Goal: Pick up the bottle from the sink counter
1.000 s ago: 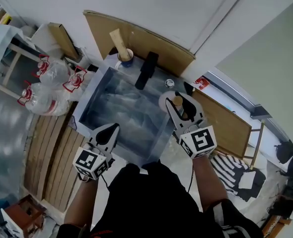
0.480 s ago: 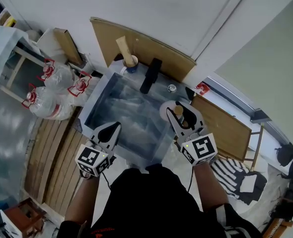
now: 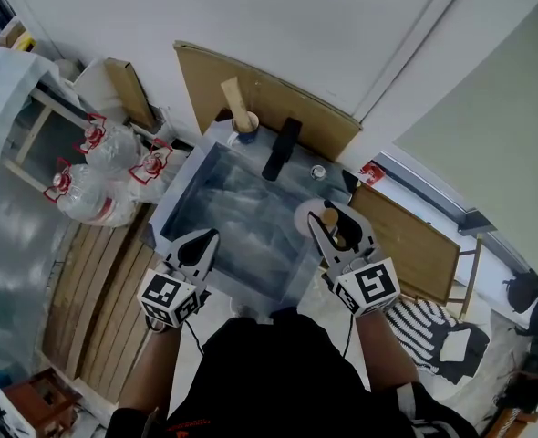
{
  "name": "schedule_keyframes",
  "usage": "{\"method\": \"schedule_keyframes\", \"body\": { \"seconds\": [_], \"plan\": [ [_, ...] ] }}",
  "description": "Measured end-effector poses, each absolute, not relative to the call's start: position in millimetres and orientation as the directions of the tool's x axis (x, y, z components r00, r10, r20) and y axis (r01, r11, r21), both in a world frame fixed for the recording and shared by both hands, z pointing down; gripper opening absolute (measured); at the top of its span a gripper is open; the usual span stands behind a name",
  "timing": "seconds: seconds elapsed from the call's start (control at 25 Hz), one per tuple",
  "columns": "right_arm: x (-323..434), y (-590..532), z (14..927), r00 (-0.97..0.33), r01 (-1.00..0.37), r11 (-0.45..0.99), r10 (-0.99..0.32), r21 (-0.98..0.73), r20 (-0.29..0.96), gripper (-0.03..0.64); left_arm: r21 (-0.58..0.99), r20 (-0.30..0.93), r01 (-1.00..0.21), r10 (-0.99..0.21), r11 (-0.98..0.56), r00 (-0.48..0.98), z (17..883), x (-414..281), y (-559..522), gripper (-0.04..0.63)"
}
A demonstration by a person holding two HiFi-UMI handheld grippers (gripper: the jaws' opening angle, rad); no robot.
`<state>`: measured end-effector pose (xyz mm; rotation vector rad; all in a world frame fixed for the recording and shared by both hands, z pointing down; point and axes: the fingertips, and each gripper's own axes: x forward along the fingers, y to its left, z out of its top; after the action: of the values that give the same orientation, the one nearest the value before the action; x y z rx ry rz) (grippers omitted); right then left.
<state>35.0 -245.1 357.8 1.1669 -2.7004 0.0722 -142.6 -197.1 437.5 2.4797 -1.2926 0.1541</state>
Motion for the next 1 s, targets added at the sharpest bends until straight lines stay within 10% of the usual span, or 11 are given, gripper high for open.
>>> {"method": "schedule_keyframes", "body": {
  "seconds": [1.0],
  "plan": [
    [37.2,-241.1,372.0,-0.645,-0.748,0.664,-0.730,0.009,0.226,0.136,0.248,0.267,-0.823,-0.781,-0.510,0.565,435.3,-152.5,-189.9,0.020]
  ]
}}
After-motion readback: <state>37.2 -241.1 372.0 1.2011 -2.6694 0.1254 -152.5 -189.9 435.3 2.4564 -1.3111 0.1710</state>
